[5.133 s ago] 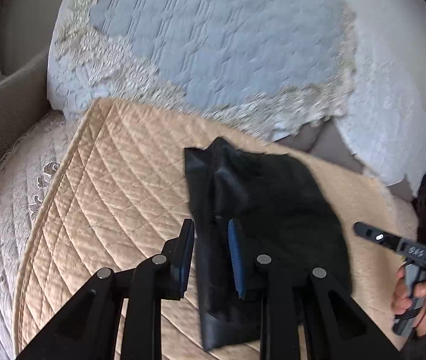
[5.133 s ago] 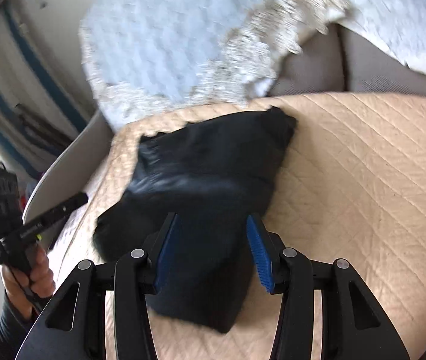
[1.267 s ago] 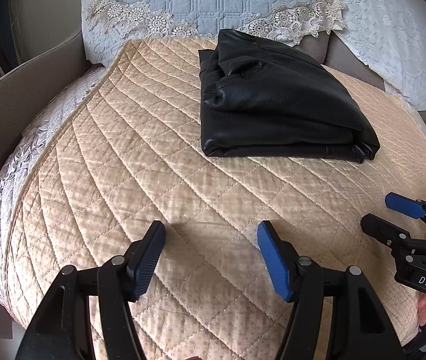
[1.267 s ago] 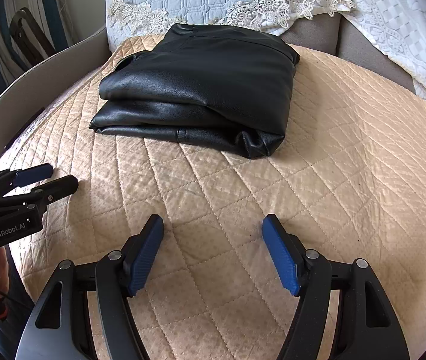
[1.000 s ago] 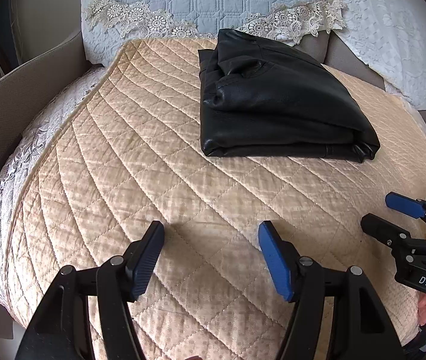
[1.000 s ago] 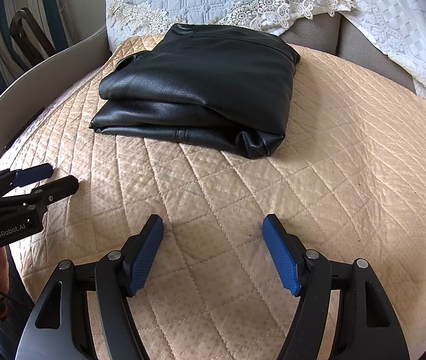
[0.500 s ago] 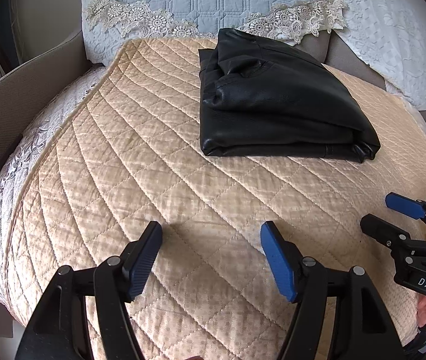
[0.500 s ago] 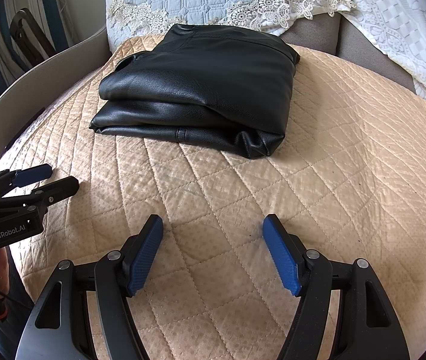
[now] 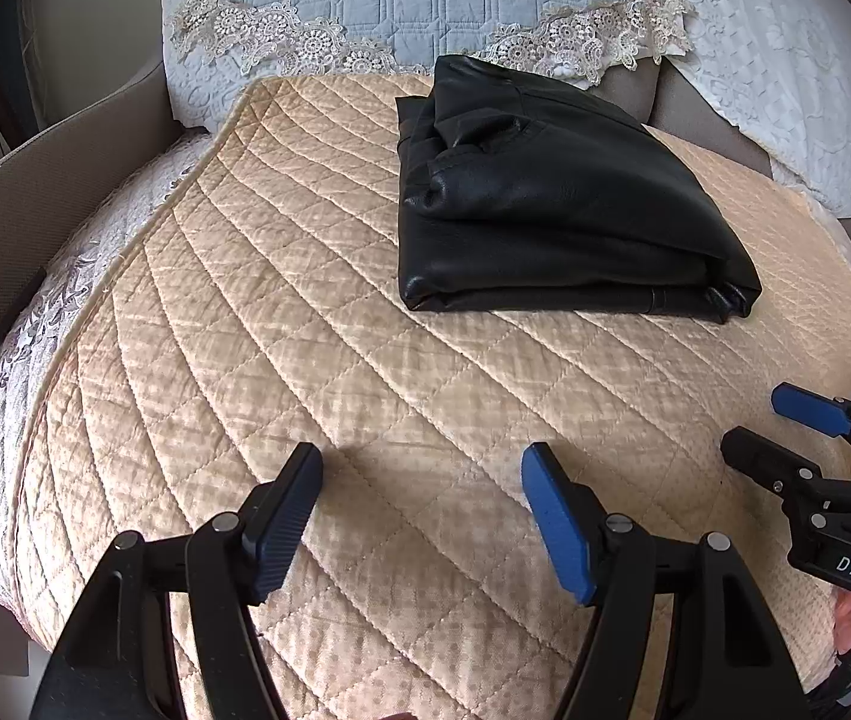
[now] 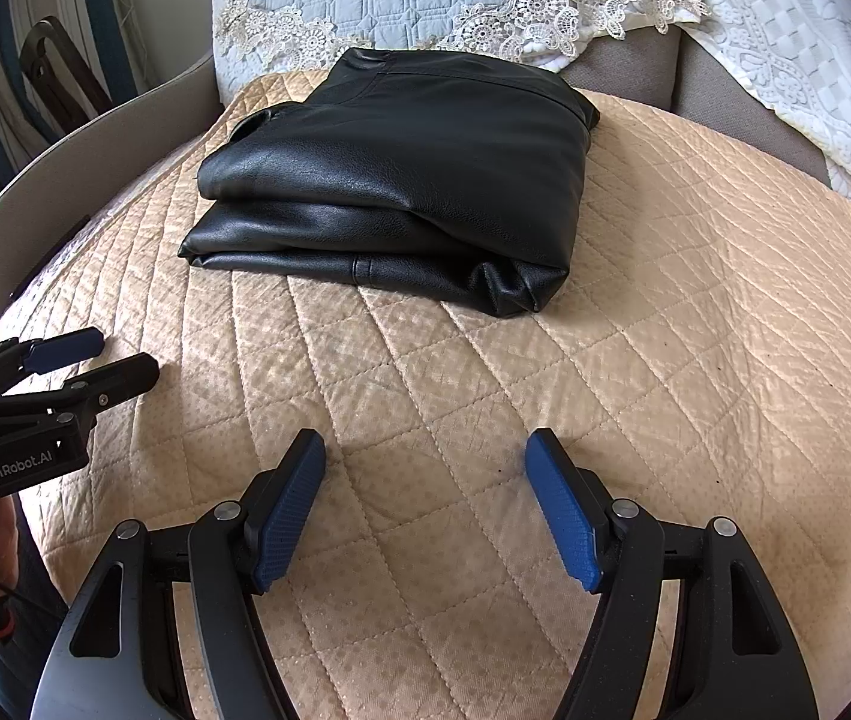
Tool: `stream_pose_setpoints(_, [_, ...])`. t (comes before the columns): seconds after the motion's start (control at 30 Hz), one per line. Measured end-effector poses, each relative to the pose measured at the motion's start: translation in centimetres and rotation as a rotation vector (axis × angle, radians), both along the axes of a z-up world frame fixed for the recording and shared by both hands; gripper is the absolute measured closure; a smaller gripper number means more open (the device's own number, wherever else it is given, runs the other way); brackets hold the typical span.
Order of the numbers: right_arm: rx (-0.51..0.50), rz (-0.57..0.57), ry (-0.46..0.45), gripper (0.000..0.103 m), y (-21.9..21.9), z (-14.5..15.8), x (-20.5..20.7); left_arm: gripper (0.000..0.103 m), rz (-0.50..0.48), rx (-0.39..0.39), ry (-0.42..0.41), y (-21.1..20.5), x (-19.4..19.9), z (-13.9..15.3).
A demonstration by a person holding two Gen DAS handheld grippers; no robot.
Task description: Fold large clothes
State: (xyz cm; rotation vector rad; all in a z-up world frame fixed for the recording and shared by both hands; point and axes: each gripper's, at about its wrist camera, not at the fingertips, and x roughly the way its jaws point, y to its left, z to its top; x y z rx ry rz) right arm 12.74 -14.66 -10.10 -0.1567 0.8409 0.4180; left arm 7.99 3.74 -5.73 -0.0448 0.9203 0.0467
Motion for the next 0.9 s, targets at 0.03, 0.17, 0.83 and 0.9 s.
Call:
stream_pose_setpoints(0.03, [0.0, 0.0, 0.0, 0.033, 0.0, 0.0, 0.0, 0.032, -0.001, -0.001, 0.0, 0.01, 0.03, 0.0])
stream_pose_setpoints(0.17, [0.0, 0.001, -0.001, 0.033, -0.01, 0.01, -0.01, 0.032, 0.0, -0.001, 0.002, 0.07, -0.01, -0.04])
stream_pose_setpoints(0.83, [-0.008, 0.003, 0.0, 0.033, 0.15, -0.03, 0.05, 0.031, -0.003, -0.001, 0.005, 0.12, 0.17, -0.14])
stream_pose_setpoints(0.9, [-0.008, 0.002, 0.0, 0.033, 0.15, -0.03, 0.04, 0.031, -0.004, 0.0, 0.004, 0.2, 0.09, -0.17])
